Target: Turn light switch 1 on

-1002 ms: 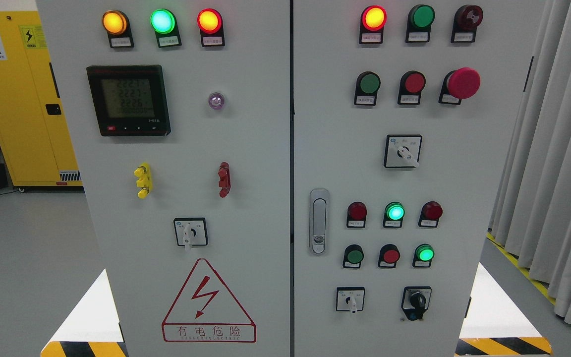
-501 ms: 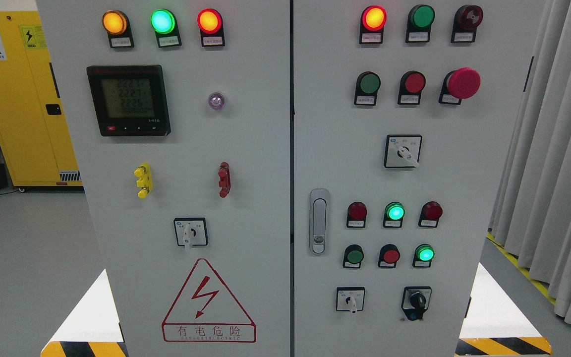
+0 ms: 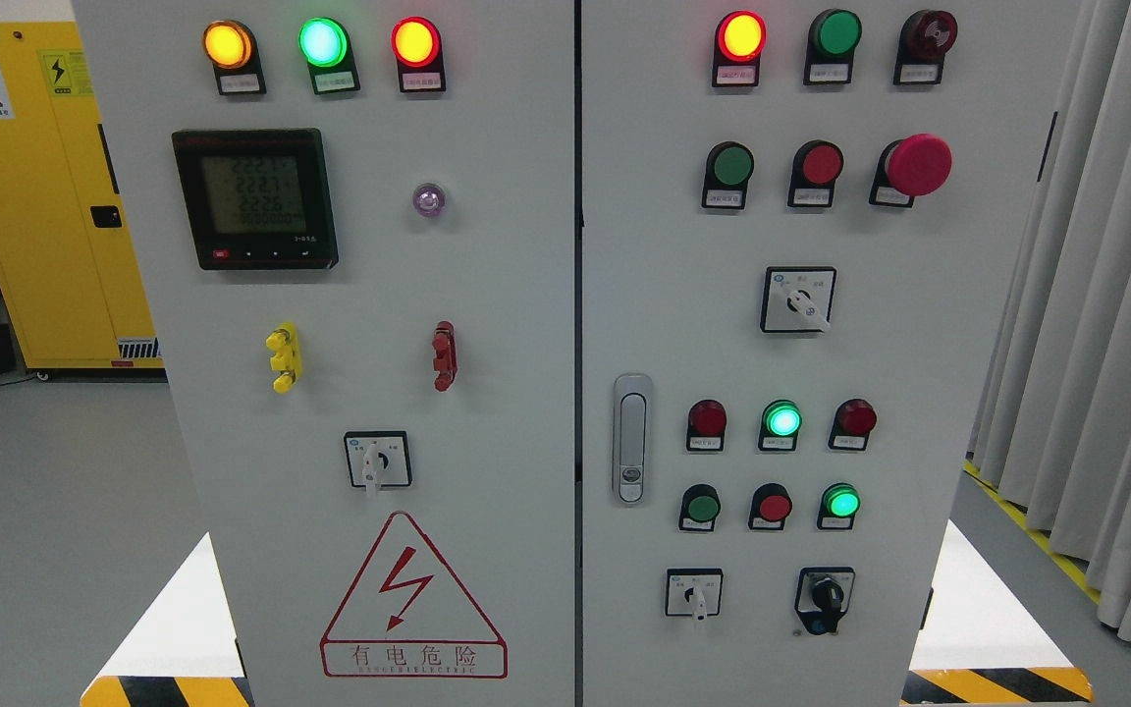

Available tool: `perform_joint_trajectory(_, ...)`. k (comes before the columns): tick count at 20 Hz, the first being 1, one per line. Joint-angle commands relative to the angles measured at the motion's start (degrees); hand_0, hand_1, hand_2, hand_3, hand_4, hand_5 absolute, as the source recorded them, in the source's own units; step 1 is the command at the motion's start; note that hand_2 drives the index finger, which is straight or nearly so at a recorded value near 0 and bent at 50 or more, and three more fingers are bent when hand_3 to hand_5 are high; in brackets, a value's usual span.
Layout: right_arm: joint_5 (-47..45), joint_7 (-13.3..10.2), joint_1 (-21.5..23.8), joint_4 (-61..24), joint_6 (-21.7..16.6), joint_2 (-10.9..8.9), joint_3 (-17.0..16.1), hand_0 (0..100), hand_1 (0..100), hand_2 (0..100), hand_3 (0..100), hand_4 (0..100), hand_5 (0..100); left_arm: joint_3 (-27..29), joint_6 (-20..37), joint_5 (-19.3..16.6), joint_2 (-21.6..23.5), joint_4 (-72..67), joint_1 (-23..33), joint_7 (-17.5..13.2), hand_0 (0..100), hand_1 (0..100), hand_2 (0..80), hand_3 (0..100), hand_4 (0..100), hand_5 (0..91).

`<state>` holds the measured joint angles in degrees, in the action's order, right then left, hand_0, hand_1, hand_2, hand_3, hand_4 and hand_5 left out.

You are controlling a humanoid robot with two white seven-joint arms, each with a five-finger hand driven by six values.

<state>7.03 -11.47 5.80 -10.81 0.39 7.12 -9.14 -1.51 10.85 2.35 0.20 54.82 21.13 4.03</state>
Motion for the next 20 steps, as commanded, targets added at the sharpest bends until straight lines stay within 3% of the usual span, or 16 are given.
perform_joint_trajectory(1, 0.0, 0.04, 0.0, 0.0, 0.05, 0.0, 0.0, 0, 50, 4, 0, 0, 0, 0.1, -0.21, 0.02, 2.61, 32.78, 2.6, 1.76, 30, 44, 27.0, 52, 73, 73.0)
perform_joint_trajectory(10, 0.0, 0.04, 0.0, 0.0, 0.05, 0.0, 0.0, 0, 50, 4, 0, 0, 0, -0.6, -0.74, -0.33, 3.49, 51.08, 4.54, 2.12, 17, 48, 32.7, 58, 78, 80.0)
perform_joint_trajectory(15, 0.0, 0.04, 0.0, 0.0, 0.05, 0.0, 0.0, 0, 50, 4, 0, 0, 0, -0.16, -0.83, -0.33, 3.22, 54.25, 2.44, 2.3, 13, 50, 39.8, 65, 82, 79.1)
perform_joint_trajectory(20, 0.0, 0.04, 0.0, 0.0, 0.05, 0.0, 0.0, 0, 50, 4, 0, 0, 0, -0.25, -0.83, -0.24, 1.03, 56.45, -1.79, 3.35, 9, 58, 50.2, 77, 85, 79.2)
